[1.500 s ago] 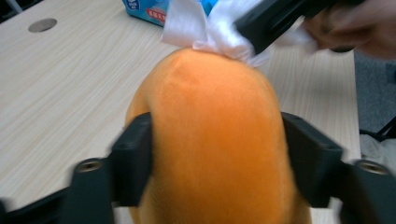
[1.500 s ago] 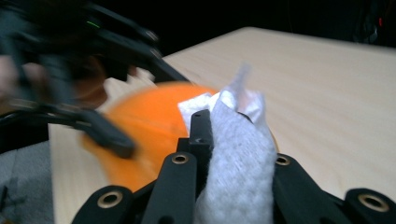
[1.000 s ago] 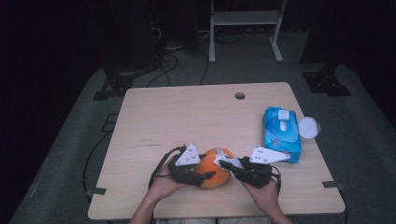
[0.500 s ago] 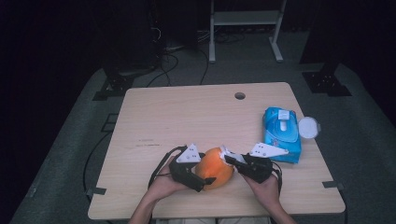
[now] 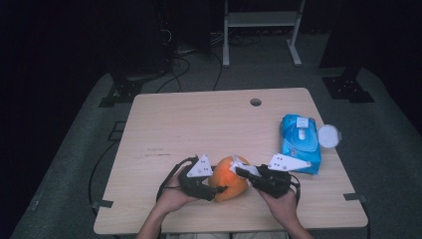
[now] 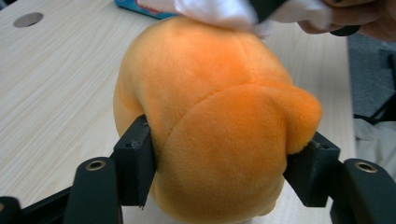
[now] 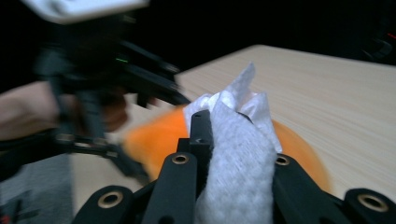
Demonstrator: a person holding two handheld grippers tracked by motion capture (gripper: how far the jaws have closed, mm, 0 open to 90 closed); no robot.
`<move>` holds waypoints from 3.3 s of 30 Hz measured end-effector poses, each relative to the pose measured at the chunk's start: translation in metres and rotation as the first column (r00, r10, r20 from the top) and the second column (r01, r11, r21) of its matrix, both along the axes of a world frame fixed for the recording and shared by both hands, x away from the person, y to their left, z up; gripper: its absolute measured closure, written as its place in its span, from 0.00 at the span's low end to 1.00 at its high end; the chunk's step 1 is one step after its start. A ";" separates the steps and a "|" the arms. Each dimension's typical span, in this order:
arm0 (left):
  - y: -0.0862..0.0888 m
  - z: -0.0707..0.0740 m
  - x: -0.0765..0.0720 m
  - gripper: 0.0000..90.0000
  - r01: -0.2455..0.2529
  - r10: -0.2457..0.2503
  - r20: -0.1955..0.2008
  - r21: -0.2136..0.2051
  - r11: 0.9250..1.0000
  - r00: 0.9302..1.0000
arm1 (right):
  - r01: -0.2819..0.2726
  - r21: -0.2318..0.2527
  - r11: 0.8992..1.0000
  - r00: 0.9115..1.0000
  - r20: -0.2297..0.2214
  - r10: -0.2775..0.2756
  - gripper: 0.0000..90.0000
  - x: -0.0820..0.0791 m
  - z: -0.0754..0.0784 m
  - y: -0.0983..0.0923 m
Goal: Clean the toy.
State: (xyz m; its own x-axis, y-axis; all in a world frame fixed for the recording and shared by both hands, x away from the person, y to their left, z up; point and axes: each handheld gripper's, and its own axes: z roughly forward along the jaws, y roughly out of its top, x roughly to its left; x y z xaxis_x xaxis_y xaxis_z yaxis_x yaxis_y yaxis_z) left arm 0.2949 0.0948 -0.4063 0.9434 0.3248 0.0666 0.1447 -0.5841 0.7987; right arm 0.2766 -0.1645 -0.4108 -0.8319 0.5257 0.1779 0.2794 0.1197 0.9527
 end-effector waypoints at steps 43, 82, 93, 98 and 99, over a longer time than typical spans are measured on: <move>0.004 0.013 0.000 0.43 0.017 -0.018 -0.043 -0.026 1.000 0.999 | -0.020 0.027 0.999 1.000 0.003 0.020 0.88 -0.002 0.000 0.002; -0.008 0.007 0.003 0.11 -0.025 0.025 -0.050 -0.009 1.000 0.998 | 0.053 -0.097 0.994 0.997 0.054 -0.048 0.89 -0.001 0.005 0.005; -0.002 0.021 -0.003 0.47 -0.004 0.004 -0.007 -0.011 1.000 1.000 | 0.001 -0.048 0.999 0.991 0.137 0.005 0.89 -0.017 0.025 0.008; -0.004 0.019 -0.003 0.44 -0.009 0.009 0.000 0.018 1.000 1.000 | 0.007 -0.097 0.995 0.993 0.120 0.005 0.89 -0.013 0.016 0.013; -0.004 0.017 -0.001 0.39 -0.020 0.020 -0.022 0.000 1.000 1.000 | 0.013 -0.103 0.995 0.995 0.098 -0.002 0.89 -0.009 0.011 0.012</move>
State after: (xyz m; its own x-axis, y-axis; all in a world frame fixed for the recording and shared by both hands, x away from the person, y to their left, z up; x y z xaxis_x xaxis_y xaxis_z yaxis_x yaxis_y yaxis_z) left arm 0.2942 0.0910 -0.3890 0.9381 0.3432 0.0460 0.1735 -0.5809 0.7953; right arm 0.2677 -0.1528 -0.3997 -0.8386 0.5432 0.0402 0.1866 0.2171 0.9581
